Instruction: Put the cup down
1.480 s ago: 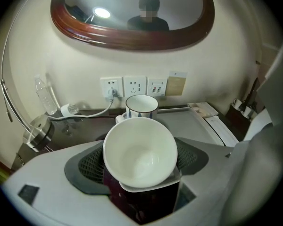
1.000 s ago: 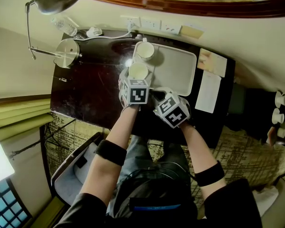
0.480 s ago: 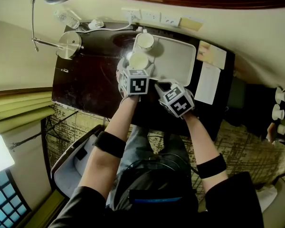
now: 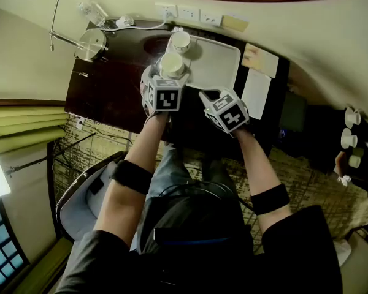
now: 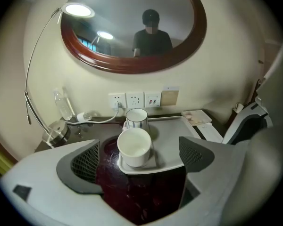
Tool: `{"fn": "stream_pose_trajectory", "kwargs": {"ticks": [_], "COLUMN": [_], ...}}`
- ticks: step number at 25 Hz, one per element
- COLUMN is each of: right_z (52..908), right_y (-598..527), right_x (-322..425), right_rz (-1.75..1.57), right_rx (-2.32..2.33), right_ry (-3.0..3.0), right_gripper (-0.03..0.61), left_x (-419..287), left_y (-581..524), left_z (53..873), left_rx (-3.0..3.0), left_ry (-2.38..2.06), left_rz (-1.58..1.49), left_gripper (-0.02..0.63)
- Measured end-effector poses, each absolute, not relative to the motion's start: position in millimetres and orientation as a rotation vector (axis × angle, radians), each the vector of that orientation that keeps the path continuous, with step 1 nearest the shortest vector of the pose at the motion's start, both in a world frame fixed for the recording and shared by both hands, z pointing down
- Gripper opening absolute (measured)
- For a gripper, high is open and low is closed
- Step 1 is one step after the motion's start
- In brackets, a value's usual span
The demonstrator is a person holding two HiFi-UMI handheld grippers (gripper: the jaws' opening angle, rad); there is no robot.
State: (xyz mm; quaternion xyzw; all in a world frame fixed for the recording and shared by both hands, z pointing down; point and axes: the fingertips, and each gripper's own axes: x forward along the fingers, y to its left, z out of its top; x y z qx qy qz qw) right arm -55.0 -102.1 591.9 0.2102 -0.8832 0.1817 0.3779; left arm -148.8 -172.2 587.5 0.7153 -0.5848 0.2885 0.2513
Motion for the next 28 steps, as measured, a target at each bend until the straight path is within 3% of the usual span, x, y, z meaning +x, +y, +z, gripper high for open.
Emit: {"fn": "stream_pose_trajectory", "kwargs": {"ticks": [8, 14, 17, 28], "right_z": [567.7, 549.6, 545.1, 505.3], "right_y": [-84.0, -75.9, -78.6, -92.3], "right_x": [-27.3, -3.9, 14.6, 89.3], "right_rz": [0.440, 0.442, 0.478, 0.652], "right_rx": [0.560, 0.614, 0.668, 1.027], "right_ry": [-2.277, -2.308, -2.313, -2.431], "right_gripper": [0.000, 0.000, 0.000, 0.000], "left_x": [-130.8, -121.3, -114.3, -105.3], "left_y": [-133.2, -107.4, -99.2, -68.5], "left_z": [546.7, 525.1, 517.1, 505.9], "left_rx": [2.002, 2.056, 2.085, 2.125], "left_ry": [-1.591, -1.596, -1.583, -1.512], "left_rz": [0.777, 0.765, 0.751, 0.631], "left_gripper": [0.330, 0.086, 0.010, 0.002]}}
